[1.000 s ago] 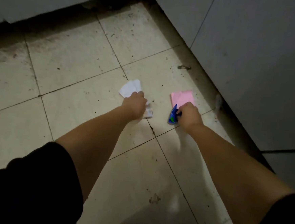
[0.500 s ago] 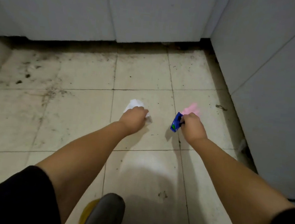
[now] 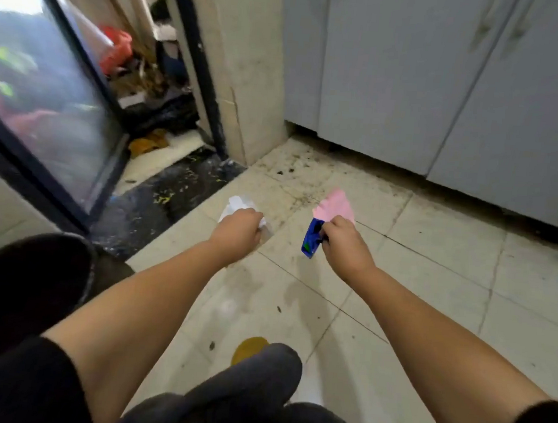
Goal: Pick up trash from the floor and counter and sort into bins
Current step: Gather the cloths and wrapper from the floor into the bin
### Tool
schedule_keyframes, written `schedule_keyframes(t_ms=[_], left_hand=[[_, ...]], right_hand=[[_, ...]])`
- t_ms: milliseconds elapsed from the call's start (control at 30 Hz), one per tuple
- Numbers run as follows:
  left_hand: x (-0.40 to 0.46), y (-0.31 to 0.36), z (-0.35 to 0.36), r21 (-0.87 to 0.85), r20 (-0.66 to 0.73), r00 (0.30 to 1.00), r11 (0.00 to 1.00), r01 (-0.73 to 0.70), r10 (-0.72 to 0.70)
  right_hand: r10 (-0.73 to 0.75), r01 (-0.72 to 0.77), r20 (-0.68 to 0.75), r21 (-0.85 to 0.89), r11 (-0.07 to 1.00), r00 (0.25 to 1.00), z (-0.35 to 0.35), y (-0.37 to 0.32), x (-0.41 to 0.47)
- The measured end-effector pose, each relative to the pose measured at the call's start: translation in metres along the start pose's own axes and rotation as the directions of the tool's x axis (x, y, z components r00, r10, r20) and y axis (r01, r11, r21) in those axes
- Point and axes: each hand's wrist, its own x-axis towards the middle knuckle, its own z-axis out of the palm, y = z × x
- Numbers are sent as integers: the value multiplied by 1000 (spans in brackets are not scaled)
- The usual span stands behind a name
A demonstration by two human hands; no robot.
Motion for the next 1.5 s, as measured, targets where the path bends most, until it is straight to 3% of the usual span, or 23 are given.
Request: schedule_keyframes(t_ms=[167, 300, 467, 633, 833, 967, 1100, 1333, 1500], left_hand=[[-81, -83, -51, -1, -127, 967, 975, 223, -221], [-136, -161, -67, -31, -172, 892, 907, 419, -418], [-202, -237, -62, -128, -142, 763, 776, 618, -631], [-240, -298, -35, -192, -97, 670, 674, 713, -736], [-235, -343, 4, -223, 33, 660, 638, 737, -751], [-233, -360, 22, -202, 111, 631, 604, 771, -768], [-236, -373, 33, -157, 168, 653, 634, 757, -738], [-239, -366, 1, -54, 191, 660, 663, 746, -727], [-238, -341, -82, -45, 289, 693, 713, 699, -661]], right_hand=[[-256, 254, 15, 73, 964, 967, 21, -111, 29], [-426, 421, 18, 126, 898, 904, 51, -200, 34], [-577, 552, 54, 229, 802, 815, 97, -300, 35], [-700, 660, 207, 235, 714, 683, 155, -381, 27], [-529, 602, 582, 85, 794, 617, 232, -421, 37], [-428, 566, 689, 31, 824, 585, 261, -431, 39], [-359, 648, 798, -51, 760, 484, 267, -436, 45], [-471, 647, 649, -43, 761, 598, 233, -439, 55], [-371, 520, 632, -59, 852, 680, 151, -451, 60]])
